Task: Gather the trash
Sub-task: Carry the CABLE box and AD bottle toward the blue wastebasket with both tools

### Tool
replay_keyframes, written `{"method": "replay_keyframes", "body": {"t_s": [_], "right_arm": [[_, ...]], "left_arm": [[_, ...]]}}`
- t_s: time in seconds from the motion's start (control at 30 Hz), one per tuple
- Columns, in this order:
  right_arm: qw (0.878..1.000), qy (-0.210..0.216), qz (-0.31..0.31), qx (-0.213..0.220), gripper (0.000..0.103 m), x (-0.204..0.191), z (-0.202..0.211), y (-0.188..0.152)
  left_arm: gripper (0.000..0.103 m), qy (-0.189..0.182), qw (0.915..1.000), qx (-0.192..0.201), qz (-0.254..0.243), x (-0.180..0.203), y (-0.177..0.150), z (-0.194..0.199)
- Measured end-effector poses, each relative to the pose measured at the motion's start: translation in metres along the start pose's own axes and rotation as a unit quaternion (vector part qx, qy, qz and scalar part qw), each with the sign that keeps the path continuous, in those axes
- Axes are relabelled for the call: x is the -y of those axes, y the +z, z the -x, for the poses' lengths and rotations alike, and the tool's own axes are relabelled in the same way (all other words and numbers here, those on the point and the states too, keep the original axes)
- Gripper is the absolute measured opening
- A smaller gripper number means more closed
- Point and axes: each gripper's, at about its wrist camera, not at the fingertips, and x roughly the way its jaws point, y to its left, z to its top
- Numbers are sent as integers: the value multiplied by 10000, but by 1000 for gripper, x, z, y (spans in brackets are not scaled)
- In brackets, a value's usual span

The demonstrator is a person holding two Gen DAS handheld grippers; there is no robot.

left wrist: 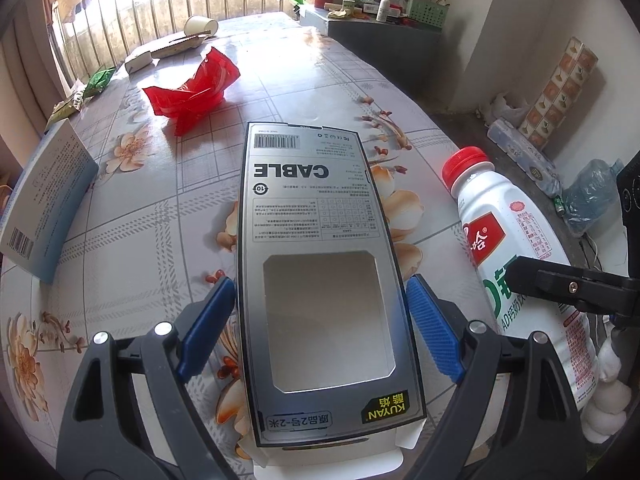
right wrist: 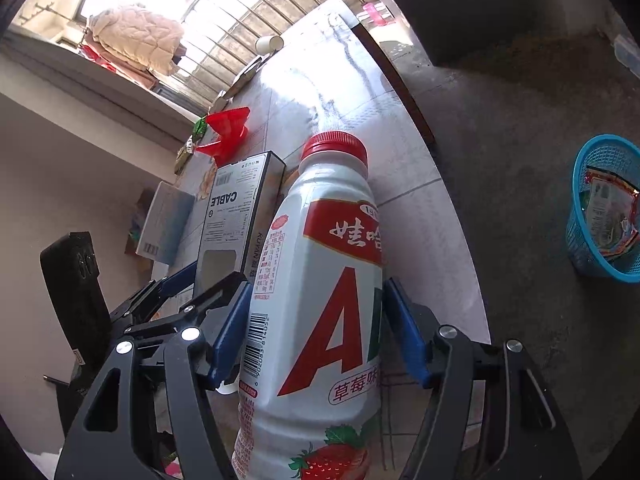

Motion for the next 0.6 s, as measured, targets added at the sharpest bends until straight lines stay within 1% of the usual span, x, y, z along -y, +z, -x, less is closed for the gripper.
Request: {"method": "replay_keyframes", "body": {"t_s": [0.2, 0.3, 0.47, 0.5, 0.6], "right_arm": [[9994, 278, -196, 8, 65, 7, 6, -3], [9995, 232, -197, 7, 65, 8, 7, -5], [9997, 162, -162, -9, 65, 6, 6, -6], [9998, 151, -158, -11, 65, 6, 6, -6], [9998, 122, -151, -20, 65, 5, 5, -5]], "left_arm": [[82, -214, 9996, -4, 177, -11, -5, 4], [82, -213, 9995, 6, 235, -16, -8, 7], [85, -201, 9995, -129, 200, -14, -6, 5], [87, -217, 9995, -150, 200, -13, -5, 5], [87, -302, 9990, -165, 271, -13, -1, 4]]}}
